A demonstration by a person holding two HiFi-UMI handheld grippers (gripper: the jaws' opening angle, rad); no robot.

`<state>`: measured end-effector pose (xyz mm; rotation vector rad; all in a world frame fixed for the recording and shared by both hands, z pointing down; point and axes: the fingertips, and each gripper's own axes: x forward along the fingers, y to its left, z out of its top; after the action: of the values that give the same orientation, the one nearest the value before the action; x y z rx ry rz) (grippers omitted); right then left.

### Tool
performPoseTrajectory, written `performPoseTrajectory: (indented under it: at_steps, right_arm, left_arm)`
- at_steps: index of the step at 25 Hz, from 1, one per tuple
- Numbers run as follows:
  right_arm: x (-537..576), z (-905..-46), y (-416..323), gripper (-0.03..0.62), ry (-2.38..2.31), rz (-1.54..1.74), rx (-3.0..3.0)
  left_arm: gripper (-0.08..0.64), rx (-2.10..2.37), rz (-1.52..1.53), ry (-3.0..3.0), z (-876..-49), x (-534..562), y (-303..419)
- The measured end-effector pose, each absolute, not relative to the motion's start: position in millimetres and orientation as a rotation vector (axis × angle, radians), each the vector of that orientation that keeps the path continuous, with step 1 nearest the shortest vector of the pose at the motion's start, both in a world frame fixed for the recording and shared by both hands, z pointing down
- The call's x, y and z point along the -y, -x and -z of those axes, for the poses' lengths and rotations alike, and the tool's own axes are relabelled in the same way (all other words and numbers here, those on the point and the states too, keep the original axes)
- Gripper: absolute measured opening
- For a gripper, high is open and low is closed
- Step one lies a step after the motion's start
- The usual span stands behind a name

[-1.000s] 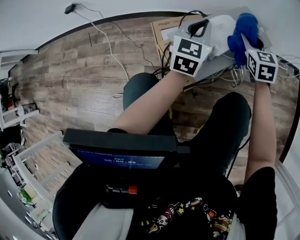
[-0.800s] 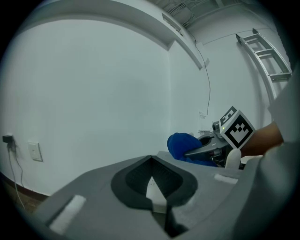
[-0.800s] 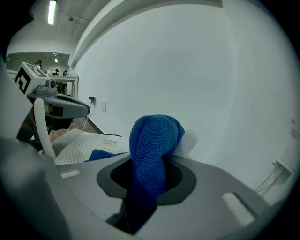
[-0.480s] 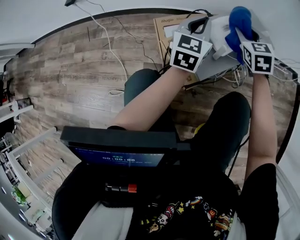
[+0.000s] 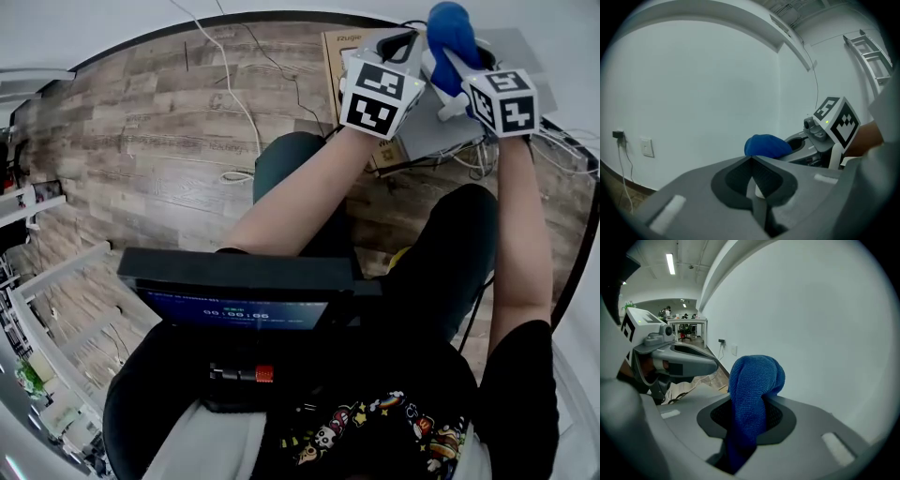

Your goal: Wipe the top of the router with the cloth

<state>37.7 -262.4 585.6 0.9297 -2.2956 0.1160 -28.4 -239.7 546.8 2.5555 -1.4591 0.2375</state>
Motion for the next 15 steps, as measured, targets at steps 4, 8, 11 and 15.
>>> performPoseTrajectory:
  at_steps: [4, 8, 11, 15]
  right_arm:
    - [245.2, -583.0, -36.0, 0.127, -0.881, -0.148, 2.345]
    - [229.8, -581.5, -52.4, 0.127, -0.897, -0.190, 2.376]
    - [219.4, -581.7, -67.6, 0.127, -0.924, -0.210, 2.389]
    - [214.6, -580.4, -89.9, 0.126, -0.998, -0.250, 2.397]
  left_arm:
    - [0.000, 1.430, -0.251, -2.575, -544.9, 234.3, 17.1]
    - [0.000, 1.389, -0.264, -2.599, -545.2, 232.8, -1.1]
    - [0.000, 1.355, -0.274, -2.612, -546.3, 234.1, -16.6]
    - [0.000, 1.321, -0.303, -2.640, -547.2, 240.0, -33.5]
